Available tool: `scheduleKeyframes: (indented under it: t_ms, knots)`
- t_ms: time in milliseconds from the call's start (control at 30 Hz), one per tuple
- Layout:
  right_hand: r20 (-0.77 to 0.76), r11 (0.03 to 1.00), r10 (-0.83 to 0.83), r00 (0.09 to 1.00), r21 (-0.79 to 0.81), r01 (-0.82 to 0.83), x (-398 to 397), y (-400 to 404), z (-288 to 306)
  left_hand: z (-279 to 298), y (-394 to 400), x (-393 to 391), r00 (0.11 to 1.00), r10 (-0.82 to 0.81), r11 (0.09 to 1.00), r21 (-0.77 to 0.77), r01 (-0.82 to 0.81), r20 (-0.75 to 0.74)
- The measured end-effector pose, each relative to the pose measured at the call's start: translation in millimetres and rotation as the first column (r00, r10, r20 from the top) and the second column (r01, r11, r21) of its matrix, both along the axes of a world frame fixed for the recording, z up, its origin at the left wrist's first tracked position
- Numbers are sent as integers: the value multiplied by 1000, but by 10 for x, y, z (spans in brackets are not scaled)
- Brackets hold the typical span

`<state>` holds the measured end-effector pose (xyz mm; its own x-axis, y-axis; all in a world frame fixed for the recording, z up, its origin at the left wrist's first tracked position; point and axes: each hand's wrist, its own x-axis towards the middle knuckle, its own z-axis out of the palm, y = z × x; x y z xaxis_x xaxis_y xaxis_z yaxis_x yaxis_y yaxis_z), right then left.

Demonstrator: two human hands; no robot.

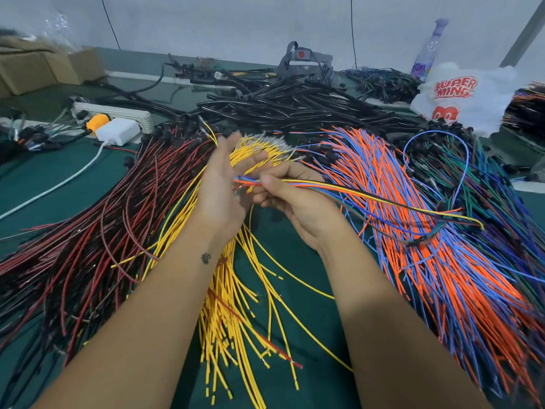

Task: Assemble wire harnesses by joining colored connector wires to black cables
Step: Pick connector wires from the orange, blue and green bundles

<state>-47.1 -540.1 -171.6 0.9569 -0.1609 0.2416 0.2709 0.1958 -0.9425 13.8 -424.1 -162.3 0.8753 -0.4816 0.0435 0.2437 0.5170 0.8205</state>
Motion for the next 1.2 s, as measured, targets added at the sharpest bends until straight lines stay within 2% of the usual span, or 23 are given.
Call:
scheduleKeyframes:
  t_ms: [67,167,267,400,633,867,933,1067,1200]
  knots:
    - [23,996,-58,998,71,56,11,-49,8,1,-18,-31,995,-16,994,105,5,101]
    - [31,974,-121,992,196,112,22,-106,21,-30,-11,-31,948,-42,989,145,-4,316]
    - [-7,955,-135,991,267,132,24,-121,27,-45,12,-11,909,39,975,183,-126,416]
    - [-58,963,-90,994,249,102,16,-113,20,-56,56,15,925,117,971,154,-183,361]
    - [-85,967,-46,995,246,66,5,-98,38,-19,73,-24,970,77,985,134,-111,232]
    - [-69,975,-63,996,208,76,-27,-87,59,-17,71,-10,986,123,990,53,-129,114]
    - [-102,954,-108,989,270,132,-11,-34,71,-29,63,-7,984,131,988,61,-139,118]
    - [-226,849,-149,963,470,242,74,134,45,-62,53,-5,973,184,978,69,-195,142]
    - [-232,825,-172,957,497,269,110,163,-1,-68,35,7,969,194,973,94,-210,155]
